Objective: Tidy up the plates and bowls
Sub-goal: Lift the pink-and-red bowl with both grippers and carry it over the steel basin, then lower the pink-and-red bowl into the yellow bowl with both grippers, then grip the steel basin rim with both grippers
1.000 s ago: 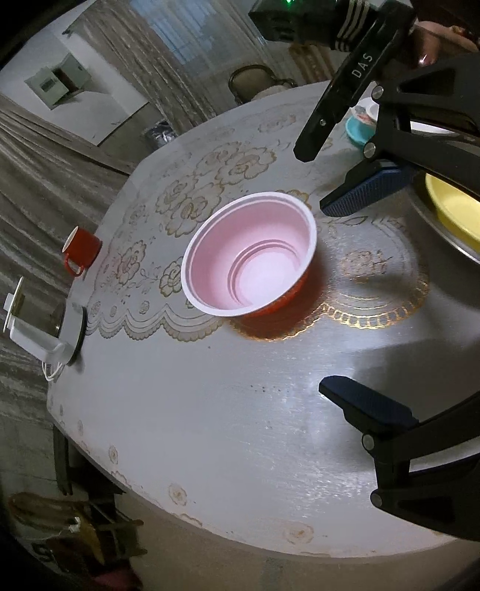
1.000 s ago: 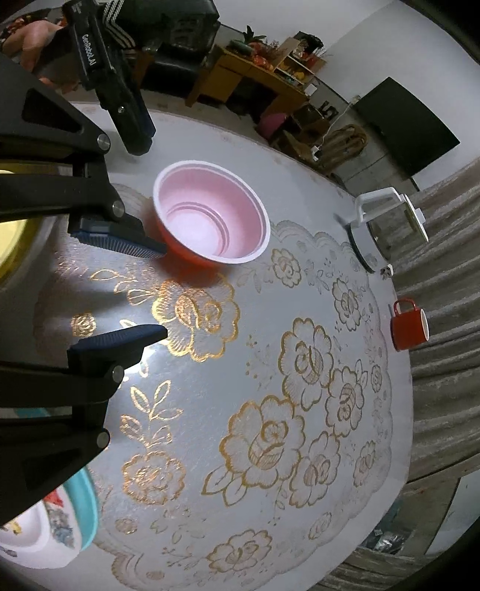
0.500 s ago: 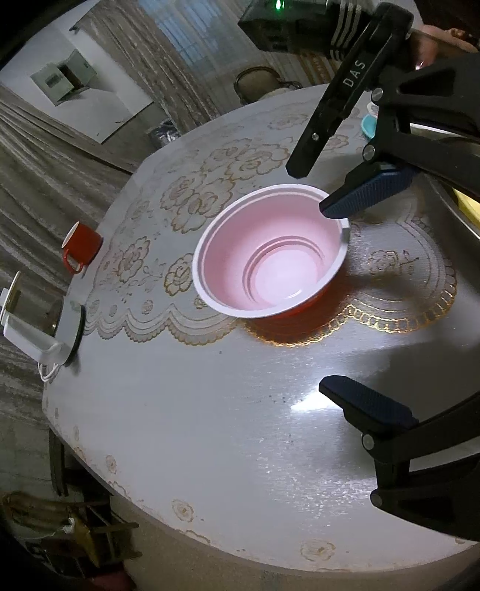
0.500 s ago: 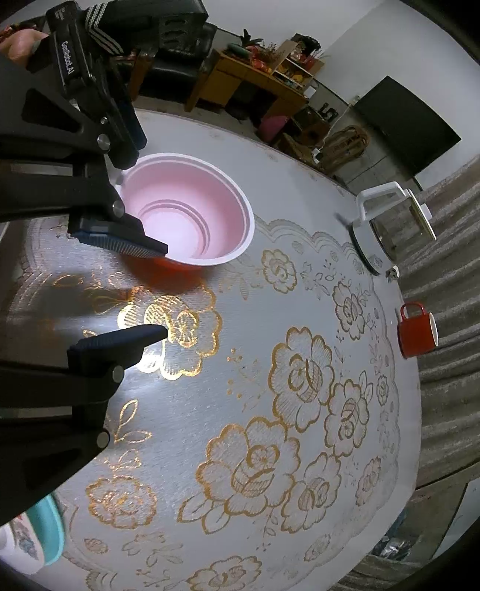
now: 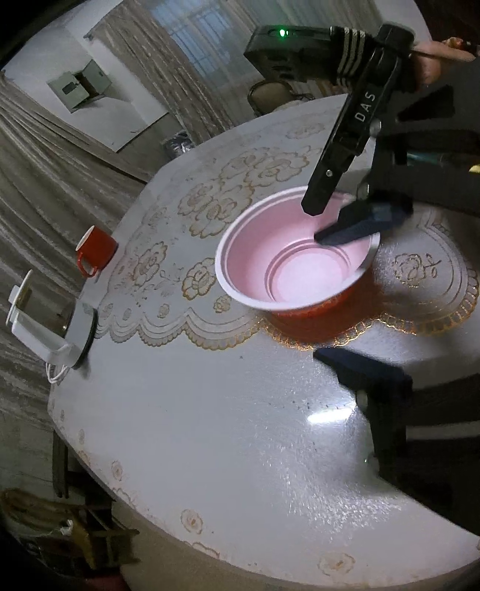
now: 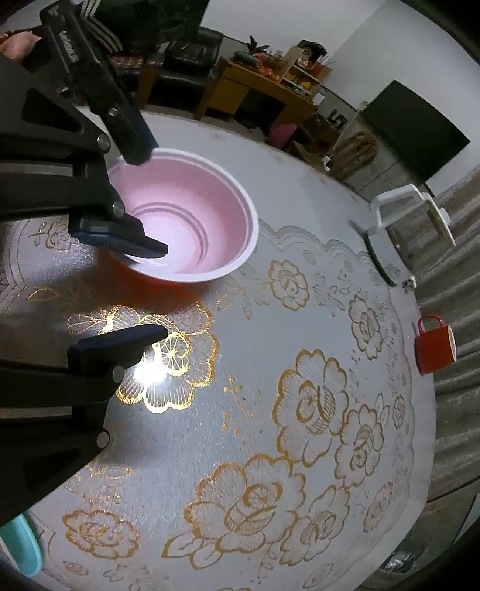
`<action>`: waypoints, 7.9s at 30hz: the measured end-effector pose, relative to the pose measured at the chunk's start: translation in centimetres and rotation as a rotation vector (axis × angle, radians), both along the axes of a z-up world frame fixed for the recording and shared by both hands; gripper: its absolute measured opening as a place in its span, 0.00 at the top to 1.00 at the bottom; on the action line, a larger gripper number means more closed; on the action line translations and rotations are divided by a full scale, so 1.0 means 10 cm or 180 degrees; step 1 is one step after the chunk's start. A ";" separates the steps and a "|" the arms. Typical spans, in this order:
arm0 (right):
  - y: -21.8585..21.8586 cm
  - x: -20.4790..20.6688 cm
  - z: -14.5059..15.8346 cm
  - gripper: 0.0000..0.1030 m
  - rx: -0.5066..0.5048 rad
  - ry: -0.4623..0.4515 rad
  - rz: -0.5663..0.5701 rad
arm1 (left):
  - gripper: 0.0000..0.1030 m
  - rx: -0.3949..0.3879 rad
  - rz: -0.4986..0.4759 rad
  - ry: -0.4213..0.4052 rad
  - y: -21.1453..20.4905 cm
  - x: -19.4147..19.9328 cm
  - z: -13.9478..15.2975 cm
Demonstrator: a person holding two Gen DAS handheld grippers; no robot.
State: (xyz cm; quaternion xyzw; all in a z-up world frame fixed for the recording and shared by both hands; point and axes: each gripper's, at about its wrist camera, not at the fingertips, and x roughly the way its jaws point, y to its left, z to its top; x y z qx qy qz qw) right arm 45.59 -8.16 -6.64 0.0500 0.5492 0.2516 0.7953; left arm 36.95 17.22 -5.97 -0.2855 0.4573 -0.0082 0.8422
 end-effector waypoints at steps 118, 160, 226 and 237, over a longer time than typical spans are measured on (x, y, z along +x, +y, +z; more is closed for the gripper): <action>-1.04 -2.27 0.16 0.76 0.0592 0.0132 -0.0427 | 0.80 0.0367 -0.0726 -0.0095 -1.17 -1.57 0.18; -0.95 -2.25 0.25 0.70 0.0443 -0.0135 -0.0387 | 0.71 0.0609 -0.0706 -0.0188 -1.23 -1.59 0.33; -1.31 -2.47 0.09 0.69 0.0459 -0.0128 -0.0529 | 0.35 0.0328 -0.0159 -0.0238 -0.63 -1.79 0.12; -1.13 -2.41 0.01 0.69 0.0365 -0.0204 -0.0512 | 0.53 0.0271 -0.0447 -0.0183 -0.70 -1.71 -0.04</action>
